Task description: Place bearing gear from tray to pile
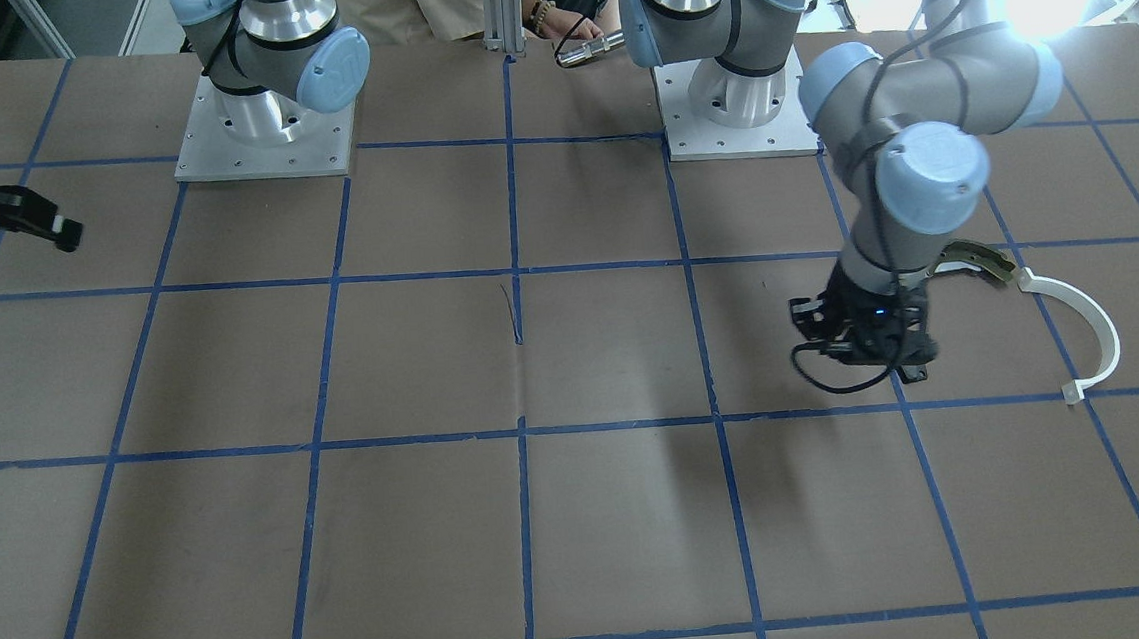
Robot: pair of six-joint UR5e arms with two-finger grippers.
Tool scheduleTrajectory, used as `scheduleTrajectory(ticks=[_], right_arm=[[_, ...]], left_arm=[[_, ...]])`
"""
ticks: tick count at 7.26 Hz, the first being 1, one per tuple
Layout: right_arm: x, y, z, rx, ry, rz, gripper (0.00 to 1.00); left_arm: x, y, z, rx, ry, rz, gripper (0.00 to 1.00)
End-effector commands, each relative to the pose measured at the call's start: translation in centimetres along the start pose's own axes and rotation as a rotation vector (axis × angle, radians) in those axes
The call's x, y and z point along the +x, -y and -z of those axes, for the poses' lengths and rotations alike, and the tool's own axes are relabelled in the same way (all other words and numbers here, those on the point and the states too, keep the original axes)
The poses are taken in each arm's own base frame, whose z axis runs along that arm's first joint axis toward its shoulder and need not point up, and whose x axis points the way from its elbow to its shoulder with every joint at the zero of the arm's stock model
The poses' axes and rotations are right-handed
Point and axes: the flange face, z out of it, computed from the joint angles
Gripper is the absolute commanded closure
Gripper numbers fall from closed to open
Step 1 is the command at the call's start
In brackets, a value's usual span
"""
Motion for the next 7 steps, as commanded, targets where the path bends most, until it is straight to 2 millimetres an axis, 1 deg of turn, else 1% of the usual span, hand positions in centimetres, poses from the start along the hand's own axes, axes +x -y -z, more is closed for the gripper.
scheduleTrajectory(ticks=[1, 2, 3, 4, 5, 6, 7], right_arm=[[-14.2, -2.8, -3.9, -0.034, 0.084, -0.158, 1.00], [-19.2, -2.8, -6.0, -0.049, 0.179, -0.192, 1.00], [-22.9, -2.5, -8.3, -0.055, 0.194, -0.187, 1.00], [-26.8, -2.5, -11.7, -0.052, 0.159, -0.118, 1.00], [-29.7, -2.6, -15.7, -0.053, 0.121, -0.069, 1.00], [-31.1, -2.2, -17.8, -0.019, 0.127, -0.068, 1.00], [-32.3, -1.5, -19.9, -0.004, 0.146, -0.065, 1.00]], left_arm=[[-12.3, -2.6, -2.8, -0.013, -0.040, 0.010, 1.00], [-13.4, -2.2, -3.8, 0.013, -0.041, -0.032, 1.00], [-14.8, -2.2, -5.4, 0.017, -0.039, -0.053, 1.00], [-16.8, -3.0, -7.4, 0.014, -0.059, -0.017, 1.00], [-17.9, -3.1, -8.6, 0.033, -0.053, -0.030, 0.91], [-18.0, -2.8, -8.8, 0.033, -0.060, -0.018, 0.11], [-17.6, -2.4, -8.6, 0.052, -0.076, -0.016, 0.04]])
